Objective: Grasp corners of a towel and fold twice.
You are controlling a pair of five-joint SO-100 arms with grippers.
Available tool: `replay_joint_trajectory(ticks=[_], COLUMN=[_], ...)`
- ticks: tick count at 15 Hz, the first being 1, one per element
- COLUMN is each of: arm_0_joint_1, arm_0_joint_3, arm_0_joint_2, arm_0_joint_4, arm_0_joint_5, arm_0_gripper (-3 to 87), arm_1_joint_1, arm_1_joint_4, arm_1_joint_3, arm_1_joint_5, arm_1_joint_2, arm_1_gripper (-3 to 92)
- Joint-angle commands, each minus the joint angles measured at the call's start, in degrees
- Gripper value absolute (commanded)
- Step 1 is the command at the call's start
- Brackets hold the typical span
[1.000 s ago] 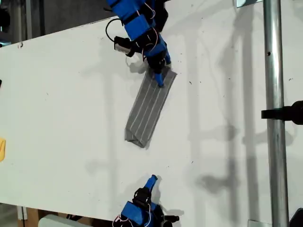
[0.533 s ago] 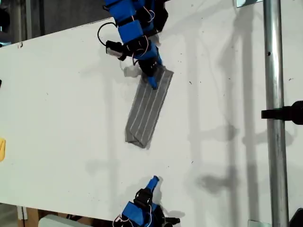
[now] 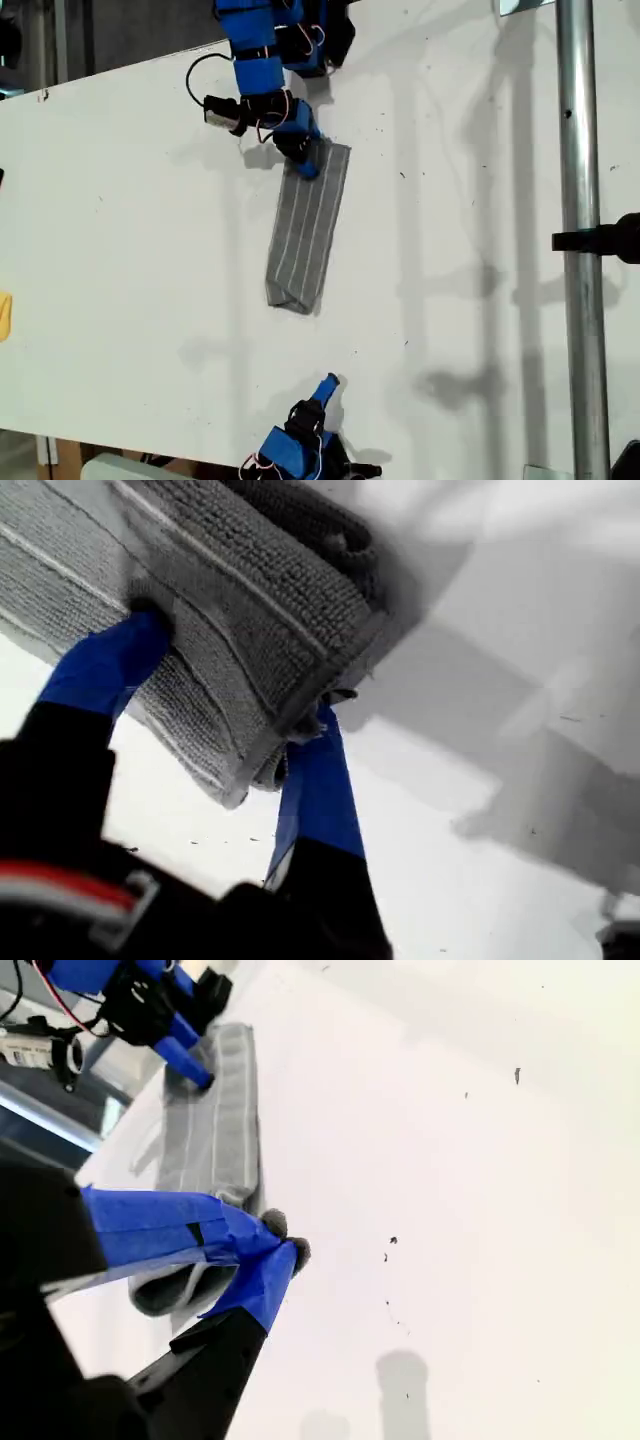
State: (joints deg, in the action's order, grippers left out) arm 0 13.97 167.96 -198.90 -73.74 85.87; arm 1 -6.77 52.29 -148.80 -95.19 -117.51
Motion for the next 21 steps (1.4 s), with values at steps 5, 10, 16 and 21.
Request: replay_joint_trajectory(ticks=[5,10,16,21], arm_0_joint_1=[0.7,0.79,1.76,1.41], arm_0_joint_3=[-0.09,-0.18,-0.88,-0.62], arm_0_joint_2=[-0.53,-0.53,-0.53,-0.53], arm_0_joint_4=[-0.09,-0.09,-0.35,-0.18], arm_0_joint_5=[0.0,0.18,1.05,0.79], arm_0_gripper=[-2.5,-2.5,-2.5,-2.5], arm_1_joint_1=[-3.87,-4.48,6.42,1.76], arm_1_joint_4=[-4.57,-0.79,38.06,5.62], arm_1_joint_3=[10.28,11.6,18.98,47.81], arm_1_joint_5=[6.86,7.91,-1.05,15.29], arm_1_joint_2=[10.55,9.76,-31.99,20.92], arm_1_gripper=[24.7,-0.2,-0.2,-0.2])
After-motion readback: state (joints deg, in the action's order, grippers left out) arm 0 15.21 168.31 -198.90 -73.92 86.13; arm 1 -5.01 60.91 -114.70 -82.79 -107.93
